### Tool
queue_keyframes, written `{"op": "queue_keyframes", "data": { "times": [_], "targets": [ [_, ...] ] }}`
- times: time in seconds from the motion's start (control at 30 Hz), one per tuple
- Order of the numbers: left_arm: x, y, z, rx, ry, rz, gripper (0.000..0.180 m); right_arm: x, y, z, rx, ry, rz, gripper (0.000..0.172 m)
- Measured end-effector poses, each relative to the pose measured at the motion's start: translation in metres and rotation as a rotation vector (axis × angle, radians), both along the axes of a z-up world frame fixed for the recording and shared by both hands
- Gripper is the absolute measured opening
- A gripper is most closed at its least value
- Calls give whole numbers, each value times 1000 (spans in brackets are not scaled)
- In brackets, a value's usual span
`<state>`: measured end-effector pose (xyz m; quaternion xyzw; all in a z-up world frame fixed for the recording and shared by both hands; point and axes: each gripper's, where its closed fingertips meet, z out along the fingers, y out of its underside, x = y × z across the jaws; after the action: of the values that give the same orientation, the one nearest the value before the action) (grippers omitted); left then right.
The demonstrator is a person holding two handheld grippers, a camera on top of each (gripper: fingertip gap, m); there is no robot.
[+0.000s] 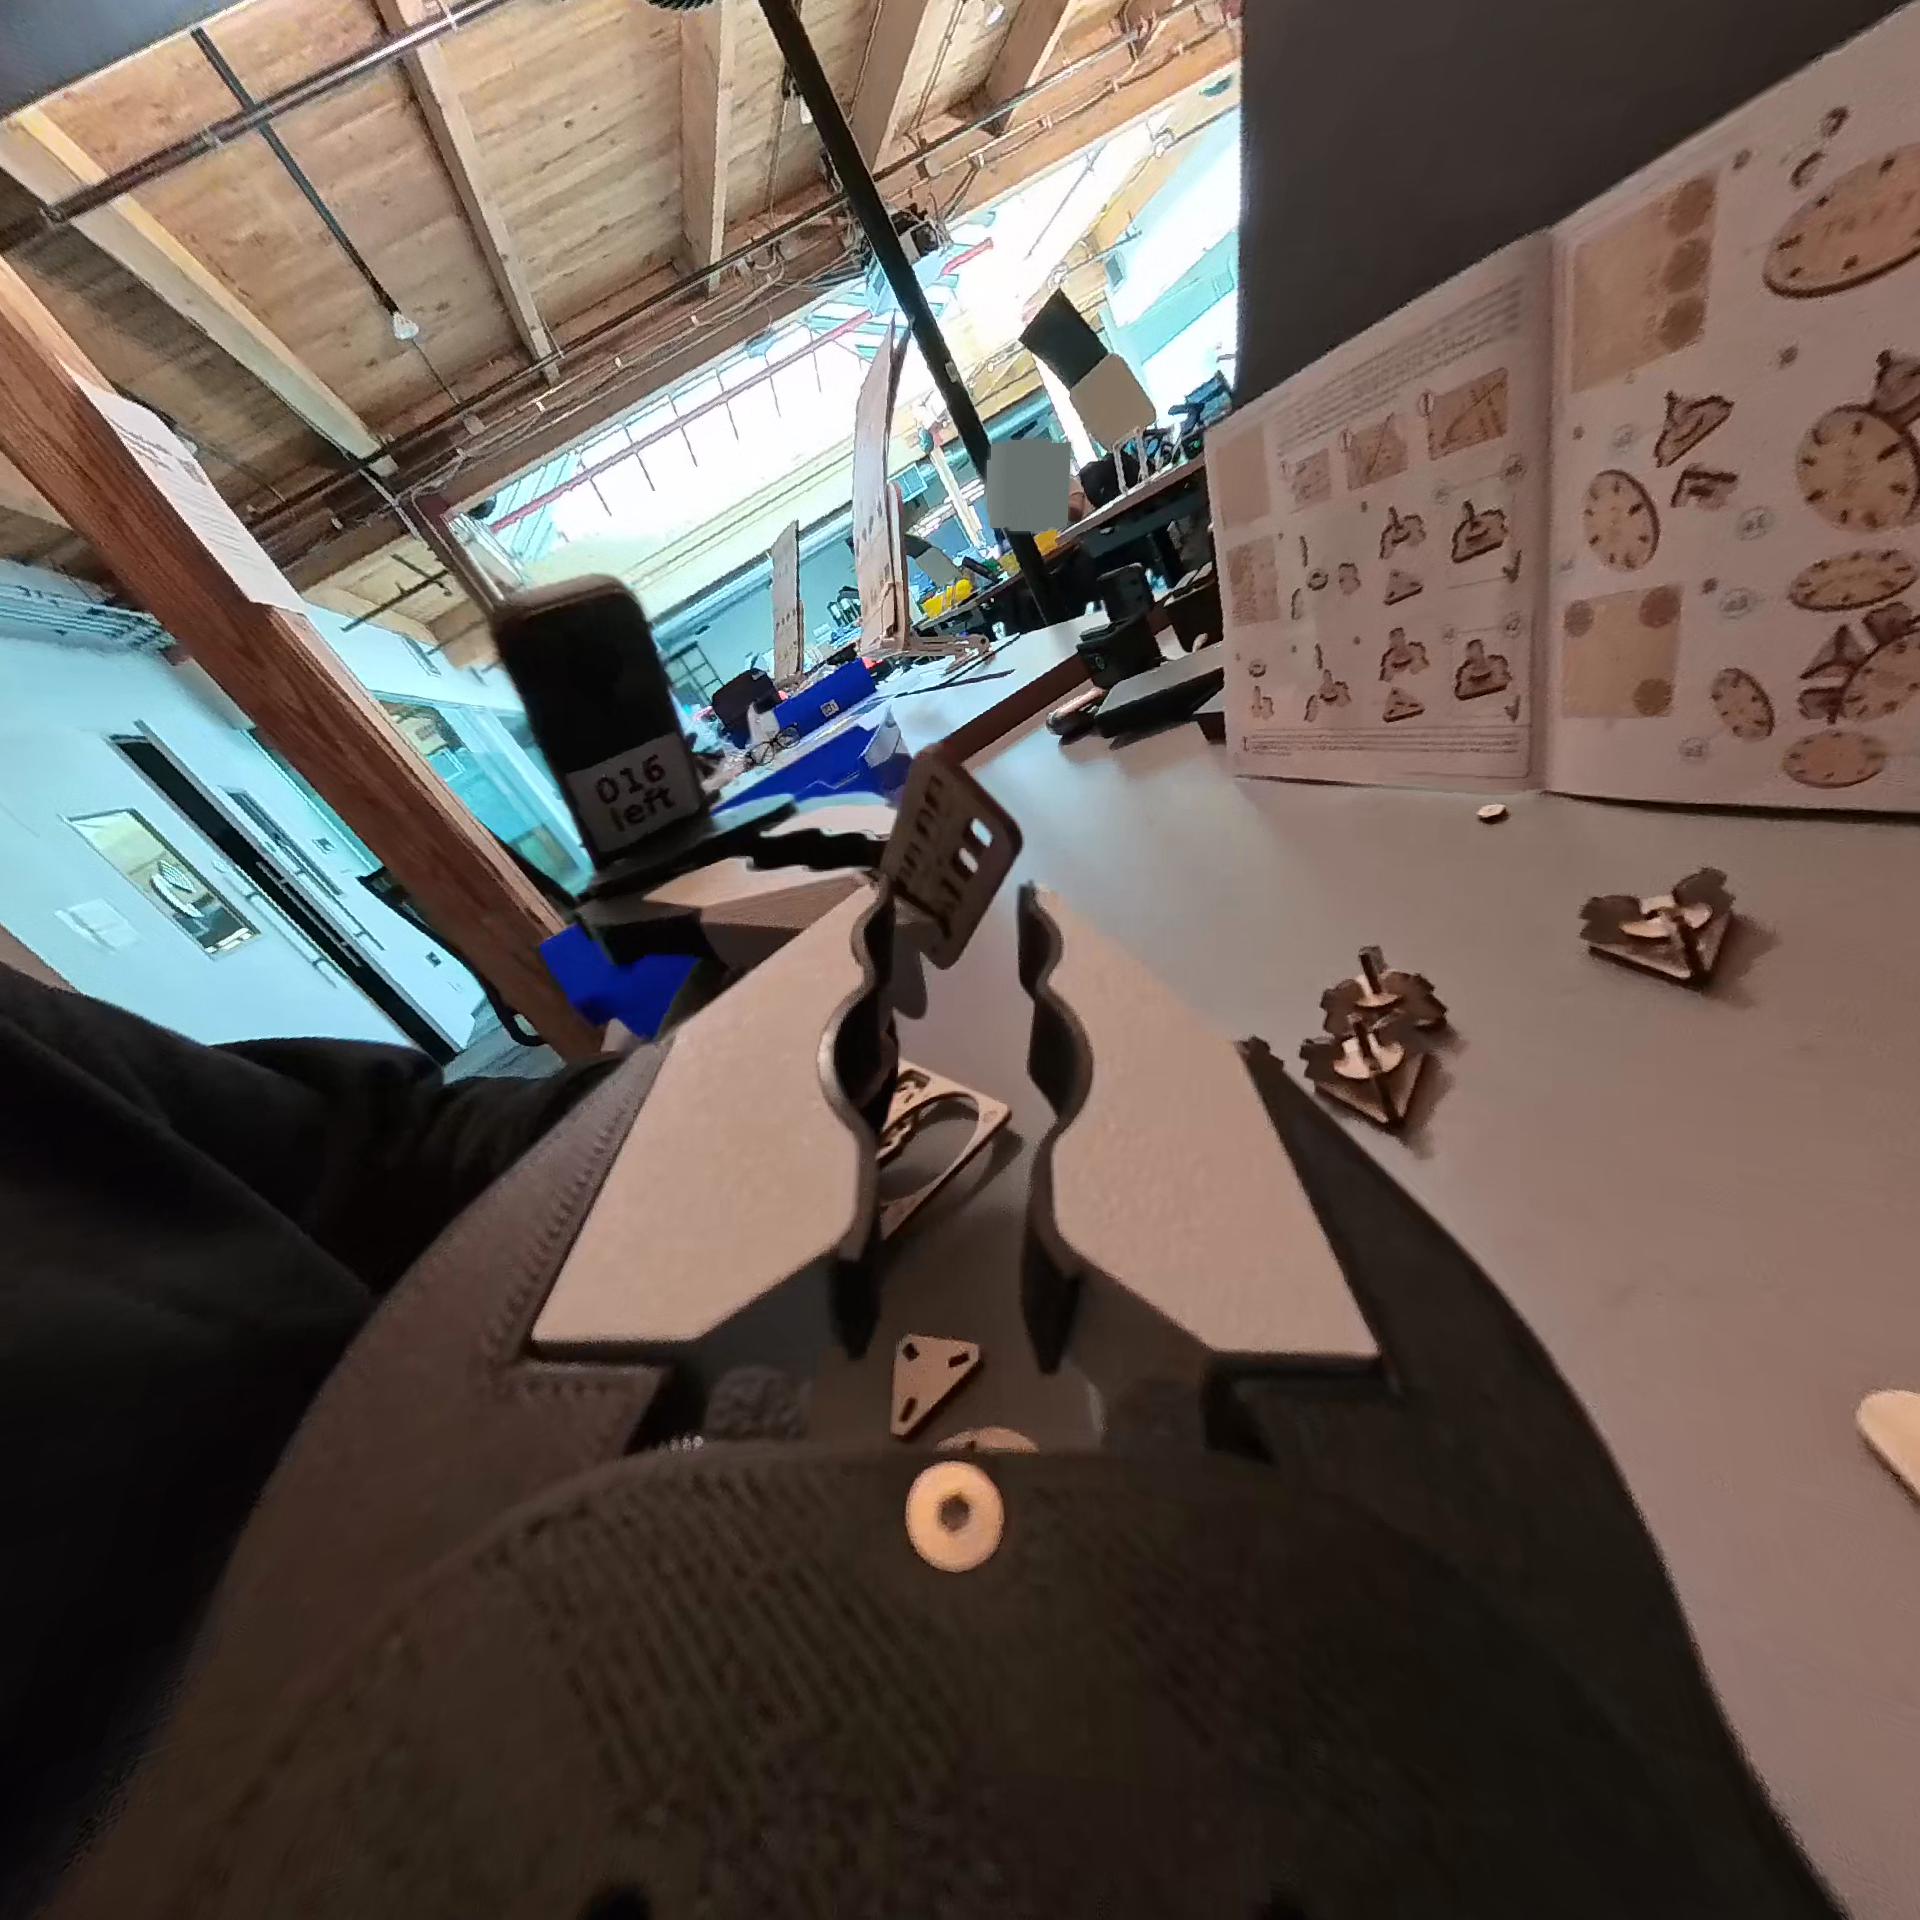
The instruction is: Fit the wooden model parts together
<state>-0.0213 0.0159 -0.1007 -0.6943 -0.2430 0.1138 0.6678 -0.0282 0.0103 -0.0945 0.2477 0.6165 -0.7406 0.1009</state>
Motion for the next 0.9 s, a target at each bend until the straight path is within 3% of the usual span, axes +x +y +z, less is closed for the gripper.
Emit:
{"op": "queue_keyframes", "data": {
  "times": [0.4,0.67,0.8,0.9],
  "targets": [
    [10,2,13,491,-452,-335,0,9,2,11,-34,94,32,2],
    [13,3,15,539,-489,-387,1,15,3,17,-54,103,89,0],
    [1,-3,11,557,-524,-317,23,13,8,24,25,339,-41,0],
    [-5,-11,12,607,-556,-316,29,4,14,18,268,670,-203,0]
  ]
}}
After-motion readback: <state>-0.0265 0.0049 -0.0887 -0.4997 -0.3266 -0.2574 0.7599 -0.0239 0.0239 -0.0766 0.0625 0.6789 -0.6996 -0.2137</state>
